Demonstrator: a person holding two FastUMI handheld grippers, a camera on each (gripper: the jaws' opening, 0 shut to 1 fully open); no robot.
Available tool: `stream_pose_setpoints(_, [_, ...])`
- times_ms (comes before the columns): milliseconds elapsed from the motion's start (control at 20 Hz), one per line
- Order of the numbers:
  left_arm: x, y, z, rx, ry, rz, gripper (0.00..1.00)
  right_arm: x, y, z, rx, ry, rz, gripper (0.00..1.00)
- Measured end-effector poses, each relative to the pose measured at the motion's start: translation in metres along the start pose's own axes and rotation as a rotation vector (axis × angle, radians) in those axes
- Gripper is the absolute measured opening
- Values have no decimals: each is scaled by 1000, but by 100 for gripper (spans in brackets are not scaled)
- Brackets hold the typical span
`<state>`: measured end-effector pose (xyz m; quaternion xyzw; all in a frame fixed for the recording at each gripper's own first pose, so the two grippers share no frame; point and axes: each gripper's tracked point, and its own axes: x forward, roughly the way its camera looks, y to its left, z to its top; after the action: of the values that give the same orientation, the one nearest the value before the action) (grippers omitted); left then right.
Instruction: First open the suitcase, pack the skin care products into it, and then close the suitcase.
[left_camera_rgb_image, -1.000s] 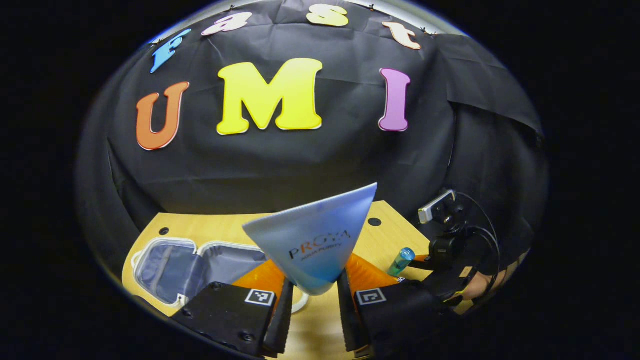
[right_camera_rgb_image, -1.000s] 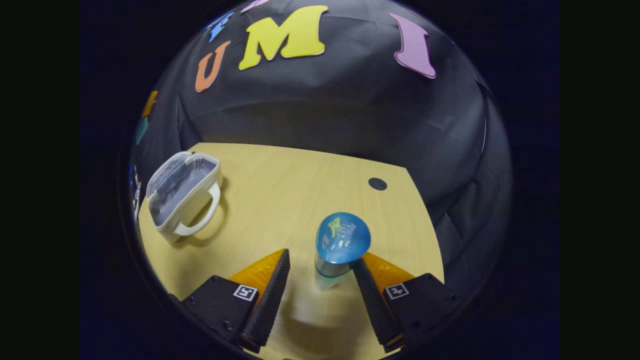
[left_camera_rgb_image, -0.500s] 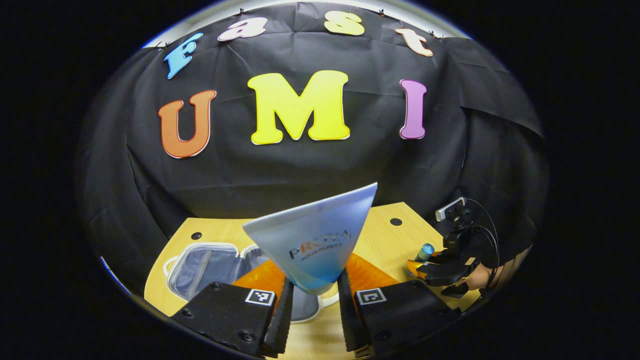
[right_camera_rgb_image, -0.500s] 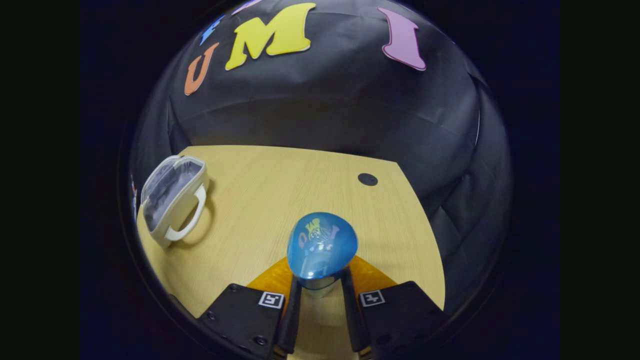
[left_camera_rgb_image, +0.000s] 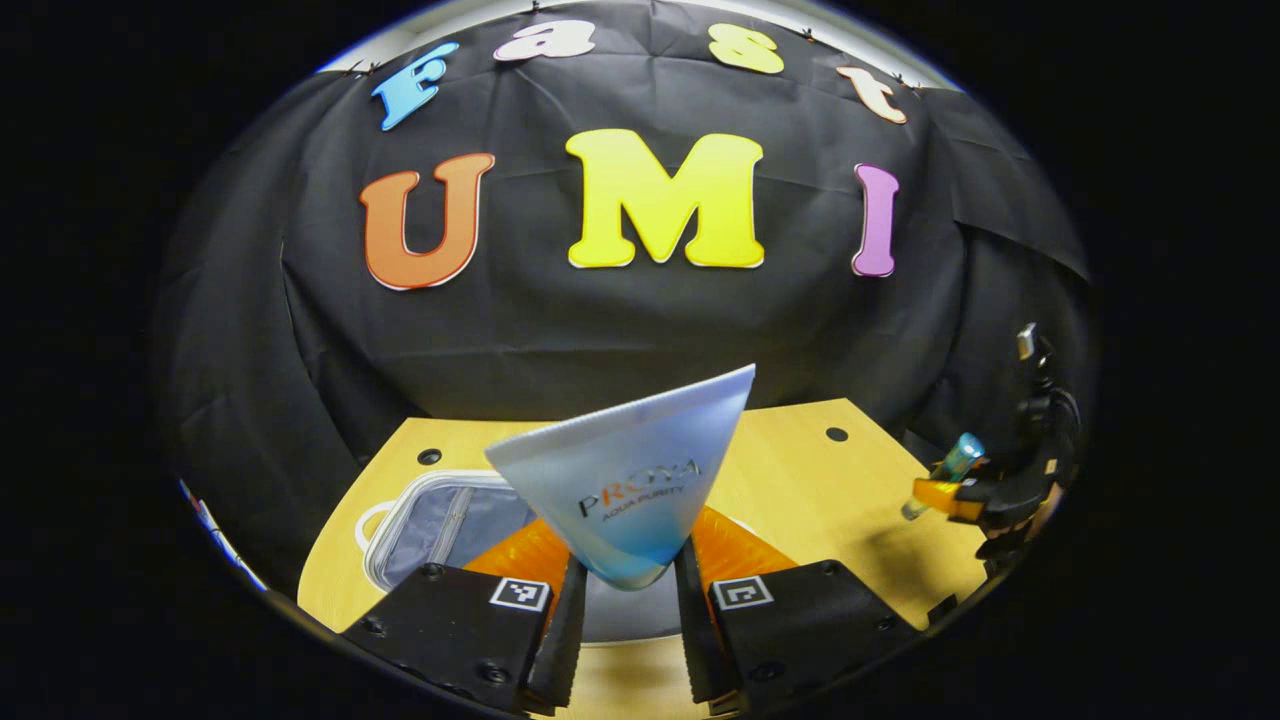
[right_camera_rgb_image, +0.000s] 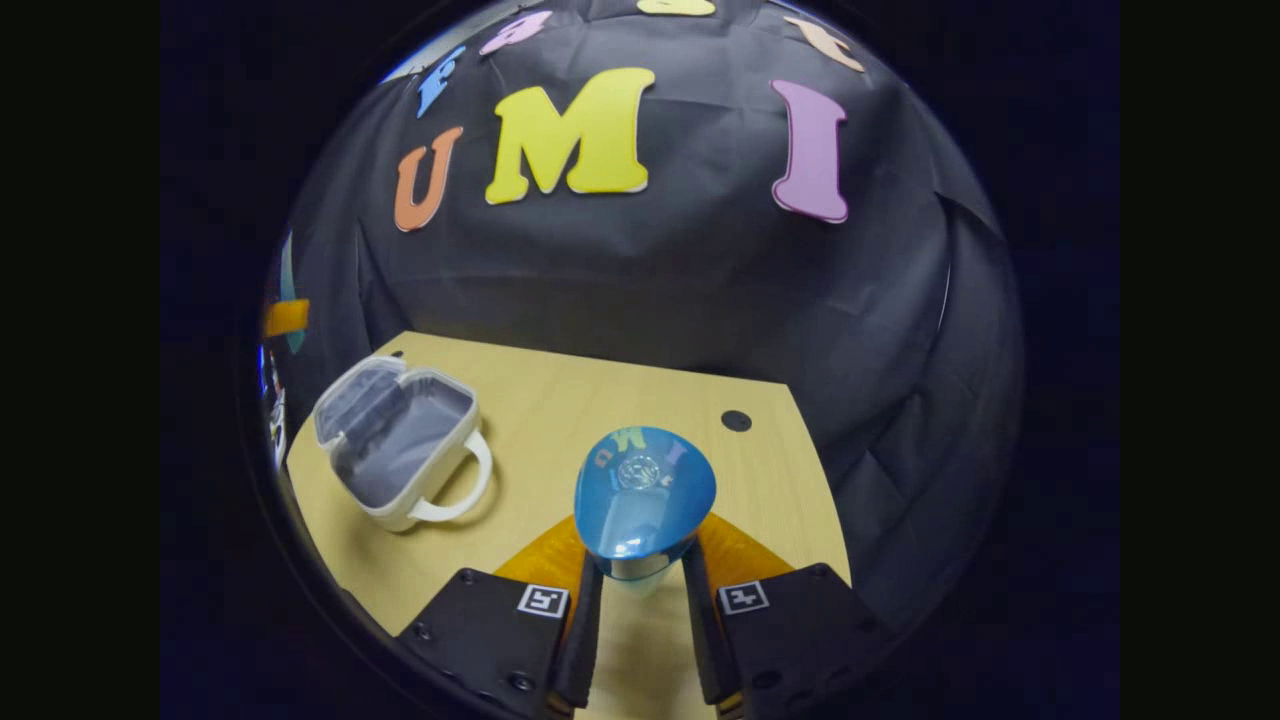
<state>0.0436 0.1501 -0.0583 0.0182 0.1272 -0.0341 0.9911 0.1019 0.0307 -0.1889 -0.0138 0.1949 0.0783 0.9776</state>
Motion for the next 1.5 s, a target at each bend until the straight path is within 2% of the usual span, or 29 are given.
stream_pose_setpoints(200, [35,25,-44,16,94,-8,45,-33,24,11,18,-19,-16,35])
stream_pose_setpoints(300, [51,30,-69,10,152,-29,45,-42,36,11,23,-9,-28,37])
stream_pose_setpoints(500, [79,27,-122,7,257,-84,45,-64,49,11,15,7,-77,35])
stream_pose_setpoints(750, [94,18,-175,59,395,-131,45,-86,54,11,58,8,-140,37])
stream_pose_setpoints(800, [96,17,-179,61,410,-138,45,-91,55,9,63,9,-148,35])
stream_pose_setpoints(900, [101,18,-187,70,439,-134,45,-96,54,4,63,13,-165,37])
stream_pose_setpoints(1050, [107,23,-201,72,505,-115,45,-99,55,4,77,19,-174,35])
stream_pose_setpoints(1100, [109,26,-205,71,521,-108,45,-99,57,4,77,21,-175,38])
stream_pose_setpoints(1300, [111,33,-222,88,613,-90,45,-97,64,2,67,29,-159,37])
stream_pose_setpoints(1500, [117,29,-219,66,650,-78,46,-88,78,0,38,47,-129,37])
